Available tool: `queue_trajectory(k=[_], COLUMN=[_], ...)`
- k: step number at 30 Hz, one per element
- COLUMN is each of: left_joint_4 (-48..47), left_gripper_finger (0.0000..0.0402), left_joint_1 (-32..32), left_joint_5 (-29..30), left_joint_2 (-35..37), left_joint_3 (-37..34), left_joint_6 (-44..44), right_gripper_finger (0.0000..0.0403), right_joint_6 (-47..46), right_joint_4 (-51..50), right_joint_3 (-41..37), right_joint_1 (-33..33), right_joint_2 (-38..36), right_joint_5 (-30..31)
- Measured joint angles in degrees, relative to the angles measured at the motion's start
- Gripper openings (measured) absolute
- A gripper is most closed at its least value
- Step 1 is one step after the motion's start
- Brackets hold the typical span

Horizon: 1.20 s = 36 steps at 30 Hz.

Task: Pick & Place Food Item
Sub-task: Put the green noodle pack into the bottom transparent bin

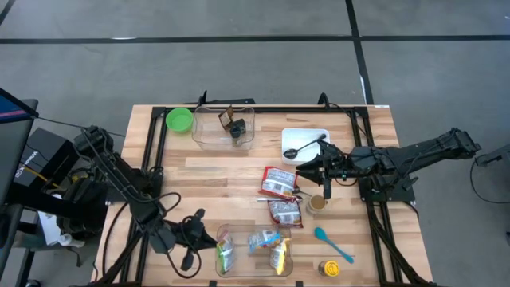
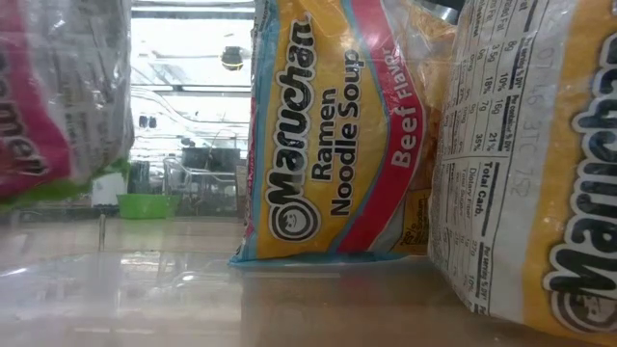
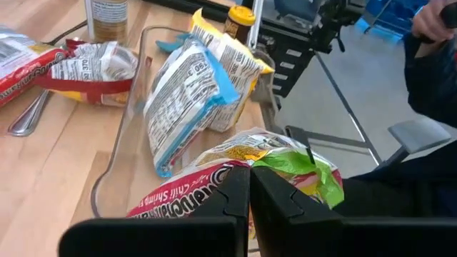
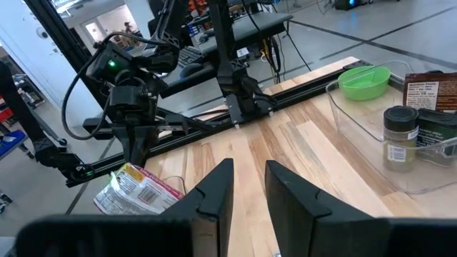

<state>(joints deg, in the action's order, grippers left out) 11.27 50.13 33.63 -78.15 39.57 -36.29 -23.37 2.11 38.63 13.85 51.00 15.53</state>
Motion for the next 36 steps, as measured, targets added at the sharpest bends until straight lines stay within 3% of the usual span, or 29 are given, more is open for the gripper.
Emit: queue_trajectory(k=[29,36], left_joint_4=[-4.09,-4.24], left_gripper_finger=[0.0001,0.0037], left_joint_1=[-2.27,-2.27], left_joint_5=[-2.25,-4.52], left_joint_2=[-2.54,-2.54], left_joint_3=[0.00,0.00], left_joint_6=[-2.17,-2.14], right_gripper_finger=[0.0077,0.0077], right_joint_6=[0.02,0.02], right_joint_4=[-0.18,-0.39], right_joint_3=[0.00,0.00], right_joint_1=[-0.09,-0.09], right_joint_2=[0.00,0.00], right_joint_5=[0.00,0.00])
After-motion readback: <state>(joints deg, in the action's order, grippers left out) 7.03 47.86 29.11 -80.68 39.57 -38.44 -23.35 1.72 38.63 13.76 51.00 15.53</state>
